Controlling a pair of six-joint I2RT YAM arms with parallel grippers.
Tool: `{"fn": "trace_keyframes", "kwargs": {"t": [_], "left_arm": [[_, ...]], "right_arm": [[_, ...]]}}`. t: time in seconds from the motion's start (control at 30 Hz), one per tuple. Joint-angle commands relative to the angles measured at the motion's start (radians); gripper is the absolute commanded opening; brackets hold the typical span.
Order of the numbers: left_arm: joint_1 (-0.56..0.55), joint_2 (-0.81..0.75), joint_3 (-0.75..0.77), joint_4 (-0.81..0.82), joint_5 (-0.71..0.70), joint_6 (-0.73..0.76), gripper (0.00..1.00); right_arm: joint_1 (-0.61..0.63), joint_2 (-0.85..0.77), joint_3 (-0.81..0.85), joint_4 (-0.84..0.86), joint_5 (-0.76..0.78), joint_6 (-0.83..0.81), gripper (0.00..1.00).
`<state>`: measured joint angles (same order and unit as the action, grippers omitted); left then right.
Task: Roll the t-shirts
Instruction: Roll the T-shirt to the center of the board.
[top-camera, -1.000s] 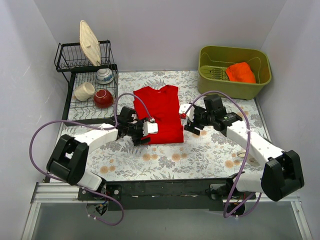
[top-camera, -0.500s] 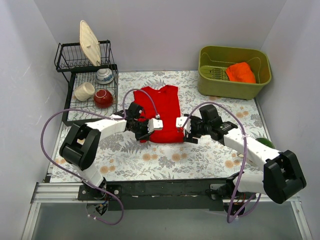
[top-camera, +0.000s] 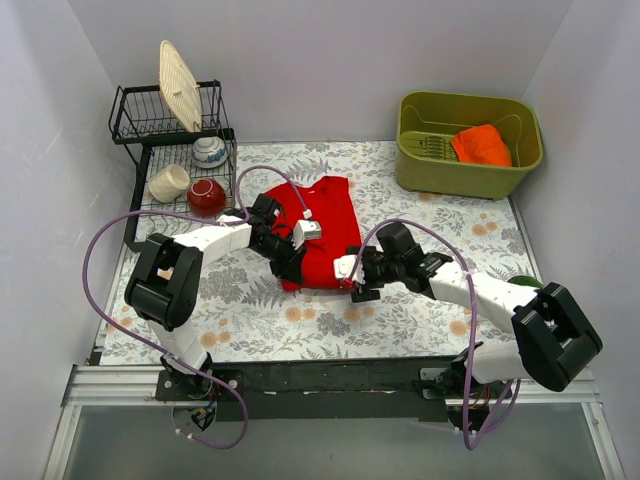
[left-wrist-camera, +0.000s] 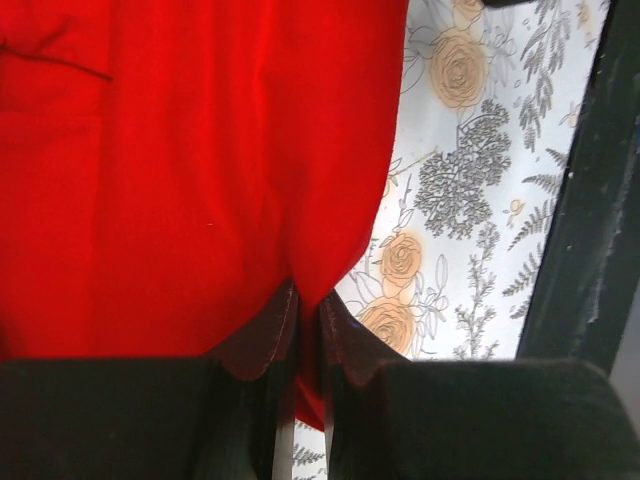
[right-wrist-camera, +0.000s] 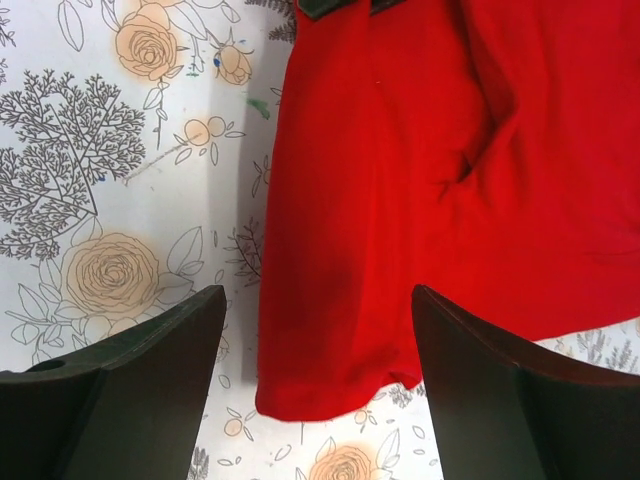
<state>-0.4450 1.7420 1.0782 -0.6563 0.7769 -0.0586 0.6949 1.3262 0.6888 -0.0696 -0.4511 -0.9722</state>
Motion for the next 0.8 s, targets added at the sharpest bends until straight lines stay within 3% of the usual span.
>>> {"fn": "trace_keyframes", "kwargs": {"t": [0.0, 0.2, 0.47, 0.53, 0.6, 0.63, 0.67, 0.73, 0.77], "left_arm": [[0.017, -0.012, 0.034, -0.016, 0.082, -0.06, 0.01], [0.061, 0.001, 0.043, 0.01, 0.123, -0.119, 0.0], [0.091, -0.015, 0.023, -0.031, 0.128, -0.08, 0.0], [0.094, -0.018, 0.009, -0.042, 0.125, -0.057, 0.0], [0.097, -0.022, 0.003, -0.049, 0.121, -0.028, 0.01], [0.097, -0.025, -0.006, -0.057, 0.113, -0.017, 0.04], [0.097, -0.045, -0.014, -0.06, 0.084, -0.003, 0.13], [0.097, -0.09, -0.04, -0.024, 0.044, 0.02, 0.34], [0.097, -0.12, -0.096, 0.007, 0.004, 0.023, 0.39]], "right_arm": [[0.015, 0.033, -0.002, 0.06, -0.027, -0.005, 0.83], [0.037, 0.088, -0.015, 0.147, -0.032, 0.001, 0.84], [0.069, 0.201, -0.087, 0.478, 0.181, 0.055, 0.82], [0.071, 0.232, -0.088, 0.519, 0.222, 0.04, 0.78], [0.069, 0.266, -0.072, 0.522, 0.242, 0.029, 0.65], [0.068, 0.274, -0.052, 0.516, 0.255, 0.027, 0.59], [0.068, 0.275, -0.043, 0.484, 0.259, 0.026, 0.47], [0.069, 0.268, -0.019, 0.44, 0.249, 0.032, 0.39], [0.069, 0.258, 0.006, 0.406, 0.238, 0.035, 0.35]]}}
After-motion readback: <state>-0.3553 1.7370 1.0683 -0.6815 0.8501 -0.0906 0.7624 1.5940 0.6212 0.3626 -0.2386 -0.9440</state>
